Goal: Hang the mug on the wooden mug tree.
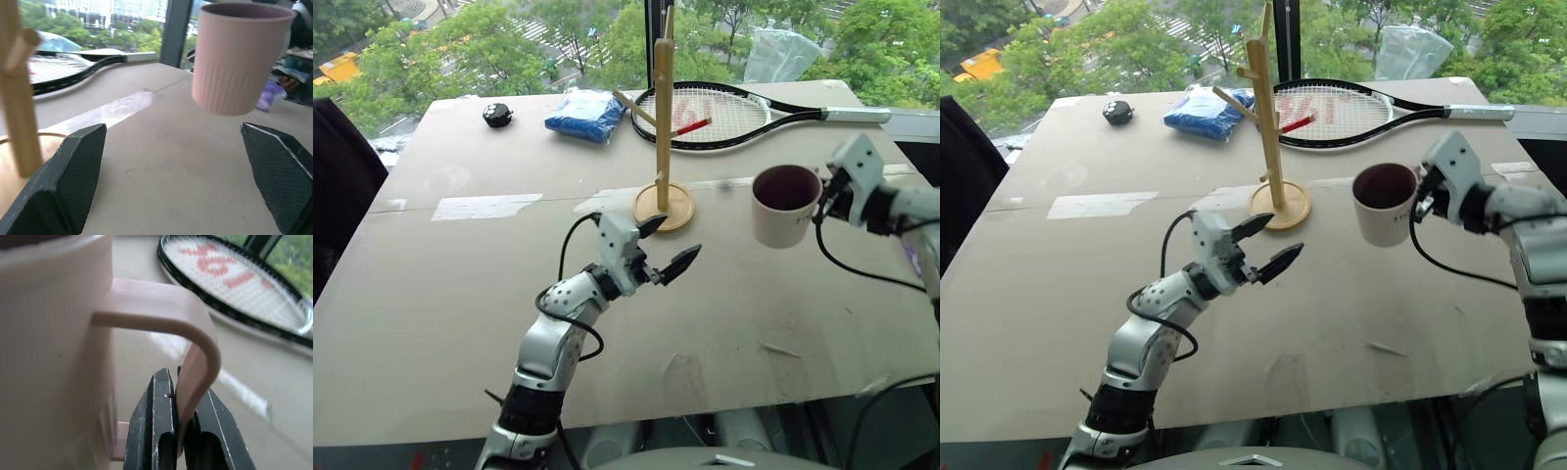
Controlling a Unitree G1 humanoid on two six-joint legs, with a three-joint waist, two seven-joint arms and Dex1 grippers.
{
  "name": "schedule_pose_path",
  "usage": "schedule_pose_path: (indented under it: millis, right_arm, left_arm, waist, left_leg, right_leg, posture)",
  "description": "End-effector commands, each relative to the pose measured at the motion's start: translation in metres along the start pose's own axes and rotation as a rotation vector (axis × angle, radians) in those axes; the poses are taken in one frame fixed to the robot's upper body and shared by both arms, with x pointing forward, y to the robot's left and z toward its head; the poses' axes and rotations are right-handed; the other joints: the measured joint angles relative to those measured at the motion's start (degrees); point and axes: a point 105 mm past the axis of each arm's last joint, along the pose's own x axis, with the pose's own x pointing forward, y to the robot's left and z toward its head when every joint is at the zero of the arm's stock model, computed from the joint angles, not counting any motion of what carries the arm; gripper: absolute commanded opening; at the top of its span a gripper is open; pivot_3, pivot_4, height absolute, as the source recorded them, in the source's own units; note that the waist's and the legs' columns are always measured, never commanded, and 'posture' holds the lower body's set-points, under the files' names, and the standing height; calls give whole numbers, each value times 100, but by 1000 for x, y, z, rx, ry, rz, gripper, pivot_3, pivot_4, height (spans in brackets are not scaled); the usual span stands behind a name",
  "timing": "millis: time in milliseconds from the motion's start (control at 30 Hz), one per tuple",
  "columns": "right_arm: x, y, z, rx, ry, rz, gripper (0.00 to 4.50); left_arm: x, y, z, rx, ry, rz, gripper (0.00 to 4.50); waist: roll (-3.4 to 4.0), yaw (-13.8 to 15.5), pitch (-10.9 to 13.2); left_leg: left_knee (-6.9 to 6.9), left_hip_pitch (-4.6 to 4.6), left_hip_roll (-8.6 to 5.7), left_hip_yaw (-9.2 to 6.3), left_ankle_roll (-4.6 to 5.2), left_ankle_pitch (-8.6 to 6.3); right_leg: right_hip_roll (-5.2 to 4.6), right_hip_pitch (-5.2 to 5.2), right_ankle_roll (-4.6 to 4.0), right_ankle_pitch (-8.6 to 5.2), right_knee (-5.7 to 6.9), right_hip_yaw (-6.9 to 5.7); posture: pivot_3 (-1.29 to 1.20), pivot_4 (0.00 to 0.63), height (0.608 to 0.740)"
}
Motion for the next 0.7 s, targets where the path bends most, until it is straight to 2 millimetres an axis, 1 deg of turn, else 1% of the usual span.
schedule_pose_path:
  millis: [33,67,167,267,467,700]
  right_arm:
    - [22,-9,30,-162,-32,152,45]
    - [30,-12,40,-199,-42,178,45]
    - [45,-17,56,-276,-50,236,45]
    - [58,-16,72,-348,-59,291,45]
    - [71,-10,90,-415,-78,357,45]
    - [83,-7,107,-423,-90,360,45]
  left_arm:
    - [-5,-10,37,-3,-182,20,4500]
    - [-7,-13,39,-7,-195,19,4500]
    - [-11,-18,42,-10,-211,20,4500]
    - [-19,-19,44,-4,-223,43,4500]
    - [-33,-19,50,2,-271,124,4500]
    - [-35,-25,53,8,-297,139,4500]
  waist:
    - [-2,-22,3]
    - [-5,-17,5]
    - [-4,-14,4]
    - [-5,17,4]
    - [-4,-16,4]
    - [-1,-24,4]
  left_leg:
    - [0,0,0,11,0,0]
    - [-1,-2,0,13,0,0]
    - [-3,-8,0,14,0,0]
    - [-14,-26,0,7,-1,-1]
    - [-30,-59,-1,20,-2,-1]
    - [-32,-60,0,23,-3,0]
  right_leg:
    - [0,-3,-1,1,-1,10]
    - [-2,-3,-1,1,-3,10]
    - [-2,-14,-2,2,-4,14]
    - [-4,-34,-3,1,-5,9]
    - [-7,-81,-4,2,-2,19]
    - [-4,-88,-8,4,5,23]
  posture:
    - [0,150,740]
    - [0,150,740]
    - [0,150,740]
    - [0,150,740]
    - [0,150,740]
    - [0,150,740]
